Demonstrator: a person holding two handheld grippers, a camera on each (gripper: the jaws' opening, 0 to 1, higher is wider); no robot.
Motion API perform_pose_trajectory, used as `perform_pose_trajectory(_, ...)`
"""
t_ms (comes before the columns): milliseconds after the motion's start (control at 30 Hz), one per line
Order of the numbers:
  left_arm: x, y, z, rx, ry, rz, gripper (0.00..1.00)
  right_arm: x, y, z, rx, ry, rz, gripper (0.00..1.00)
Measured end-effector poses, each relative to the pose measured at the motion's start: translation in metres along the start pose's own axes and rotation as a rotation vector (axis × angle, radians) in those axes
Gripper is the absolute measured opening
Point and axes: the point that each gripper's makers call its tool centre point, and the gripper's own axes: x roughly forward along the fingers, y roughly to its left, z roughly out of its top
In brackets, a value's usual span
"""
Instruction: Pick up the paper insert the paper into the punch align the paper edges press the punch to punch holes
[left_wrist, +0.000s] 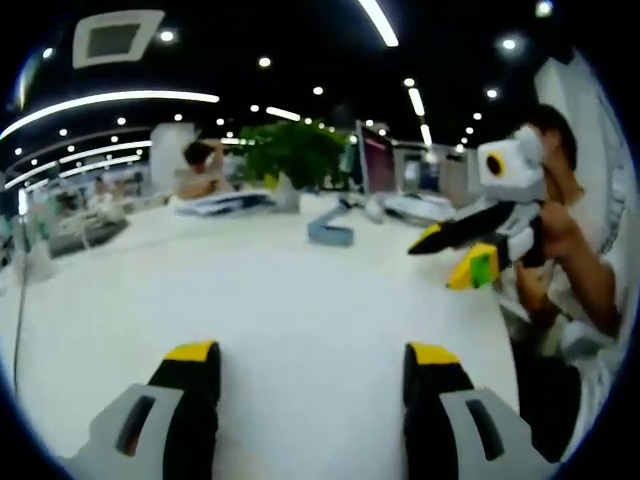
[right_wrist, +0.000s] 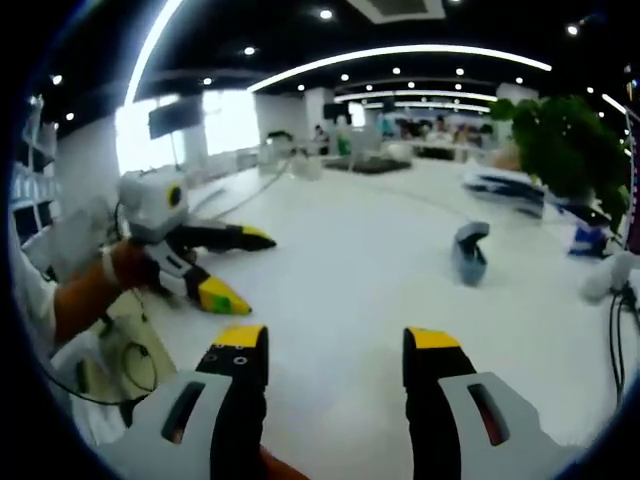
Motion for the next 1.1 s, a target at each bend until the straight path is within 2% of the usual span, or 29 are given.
perform_pose_trajectory(67, 0.000, 0.000, 0.000, 0.000, -0.001, 0.001, 0.74, 0.003, -0.001, 0.002, 0.016, -0.004, 0.000, 0.54)
perform_pose_trajectory(133, 0.000, 0.000, 0.000, 0.000, -0.001, 0.001, 0.74, 0.007, -0.006, 0.002, 0.018, 0.001, -0.029, 0.53)
perform_pose_trajectory(267, 0.000, 0.000, 0.000, 0.000, -0.001, 0.000, 0.74, 0.011, -0.007, 0.006, 0.031, -0.010, -0.029, 0.55)
perform_pose_trajectory(567, -0.001, -0.002, -0.001, 0.003, -0.003, -0.006, 0.74, 0.031, -0.011, 0.010, 0.020, 0.020, -0.069, 0.55)
perform_pose_trajectory(1100, 0.000, -0.003, 0.000, 0.005, -0.006, -0.012, 0.73, 0.045, -0.021, 0.008, 0.013, 0.047, -0.110, 0.55)
